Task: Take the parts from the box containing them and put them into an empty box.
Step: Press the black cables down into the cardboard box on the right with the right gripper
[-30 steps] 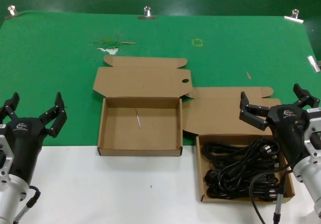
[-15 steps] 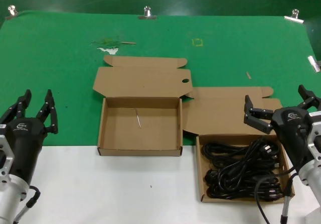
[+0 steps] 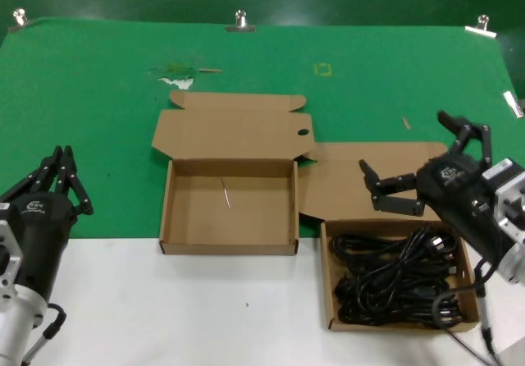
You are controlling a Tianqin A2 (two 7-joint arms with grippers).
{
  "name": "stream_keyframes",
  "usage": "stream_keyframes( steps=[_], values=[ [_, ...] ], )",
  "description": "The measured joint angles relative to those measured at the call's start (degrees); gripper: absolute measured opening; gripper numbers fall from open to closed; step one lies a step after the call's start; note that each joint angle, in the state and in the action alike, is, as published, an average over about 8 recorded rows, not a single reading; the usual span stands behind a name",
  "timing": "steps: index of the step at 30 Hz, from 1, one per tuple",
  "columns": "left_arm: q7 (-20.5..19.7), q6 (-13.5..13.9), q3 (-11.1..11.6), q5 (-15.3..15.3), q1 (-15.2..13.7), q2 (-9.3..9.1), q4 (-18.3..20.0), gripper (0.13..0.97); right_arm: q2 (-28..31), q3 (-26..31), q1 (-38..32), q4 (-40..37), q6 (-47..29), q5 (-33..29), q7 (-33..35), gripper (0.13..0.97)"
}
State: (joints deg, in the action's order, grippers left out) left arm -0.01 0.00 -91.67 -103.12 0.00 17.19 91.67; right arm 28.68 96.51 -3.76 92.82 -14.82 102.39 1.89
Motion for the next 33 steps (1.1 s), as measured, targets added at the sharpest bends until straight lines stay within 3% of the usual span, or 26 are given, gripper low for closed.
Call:
stream_keyframes(
  steps=[11,20,26,33],
  values=[
    [0.0,0.0,0.0,0.0,0.0,0.00,0.0,0.155,11.4,3.7,-11.2,-4.0,-20.7,1.5,7.3,0.966],
    [0.0,0.0,0.0,0.0,0.0,0.00,0.0,0.151,18.4,15.3,-29.2,-17.5,-43.6,4.1,24.1,0.966],
    [0.0,0.0,0.0,0.0,0.0,0.00,0.0,0.151,17.5,22.9,-44.4,-31.7,-57.9,-2.9,38.6,0.966],
    [0.0,0.0,0.0,0.0,0.0,0.00,0.0,0.151,13.4,29.4,-57.2,-45.9,-67.8,-12.8,52.0,0.966]
  ],
)
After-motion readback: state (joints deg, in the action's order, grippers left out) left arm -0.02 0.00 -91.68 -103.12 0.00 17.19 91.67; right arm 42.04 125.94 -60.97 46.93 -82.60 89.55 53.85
